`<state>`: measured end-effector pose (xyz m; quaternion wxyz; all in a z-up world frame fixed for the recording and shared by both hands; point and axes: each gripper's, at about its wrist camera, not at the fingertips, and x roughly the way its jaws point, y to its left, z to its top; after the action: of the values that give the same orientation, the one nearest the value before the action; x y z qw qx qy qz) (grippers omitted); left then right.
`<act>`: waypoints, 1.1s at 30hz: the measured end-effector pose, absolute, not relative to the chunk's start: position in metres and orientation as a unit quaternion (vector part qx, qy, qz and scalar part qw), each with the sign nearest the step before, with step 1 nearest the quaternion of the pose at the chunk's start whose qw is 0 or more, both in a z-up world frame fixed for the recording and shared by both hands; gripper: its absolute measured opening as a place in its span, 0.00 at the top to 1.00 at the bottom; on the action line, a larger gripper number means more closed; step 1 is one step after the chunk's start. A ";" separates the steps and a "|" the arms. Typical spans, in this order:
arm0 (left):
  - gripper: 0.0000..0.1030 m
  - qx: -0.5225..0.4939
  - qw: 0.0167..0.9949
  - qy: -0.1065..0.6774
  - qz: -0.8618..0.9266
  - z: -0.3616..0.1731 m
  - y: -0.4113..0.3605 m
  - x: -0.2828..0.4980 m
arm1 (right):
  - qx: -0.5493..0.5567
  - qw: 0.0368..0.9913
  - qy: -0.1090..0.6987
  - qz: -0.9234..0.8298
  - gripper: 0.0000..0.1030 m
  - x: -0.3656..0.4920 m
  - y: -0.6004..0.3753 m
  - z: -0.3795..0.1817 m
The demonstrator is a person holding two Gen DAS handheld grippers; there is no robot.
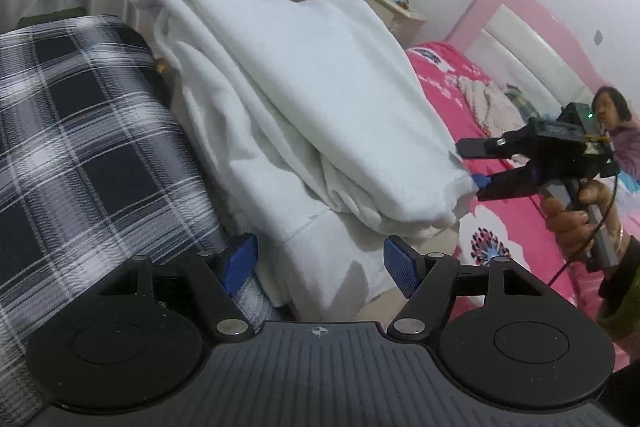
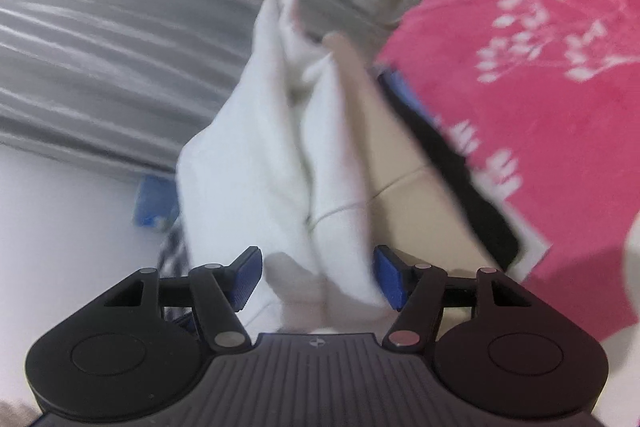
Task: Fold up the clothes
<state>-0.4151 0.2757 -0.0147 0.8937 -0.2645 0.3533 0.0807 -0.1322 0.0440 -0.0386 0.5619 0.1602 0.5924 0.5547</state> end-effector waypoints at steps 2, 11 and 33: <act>0.32 -0.266 0.892 0.359 0.074 -0.015 0.273 -0.414 | 0.152 0.555 0.584 0.573 0.36 -0.138 0.046 -0.034; 0.69 -0.264 0.876 0.388 0.111 -0.018 0.267 -0.407 | 0.087 0.590 0.574 0.561 0.52 -0.156 0.060 -0.035; 0.92 -0.339 0.861 0.380 0.007 -0.009 0.254 -0.418 | 0.051 0.576 0.581 0.574 0.81 -0.152 0.022 -0.003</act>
<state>-0.4182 0.2538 -0.0089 0.8606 -0.3391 0.3798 0.0074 -0.1520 0.0224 -0.0028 0.5756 0.0512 0.5806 0.5736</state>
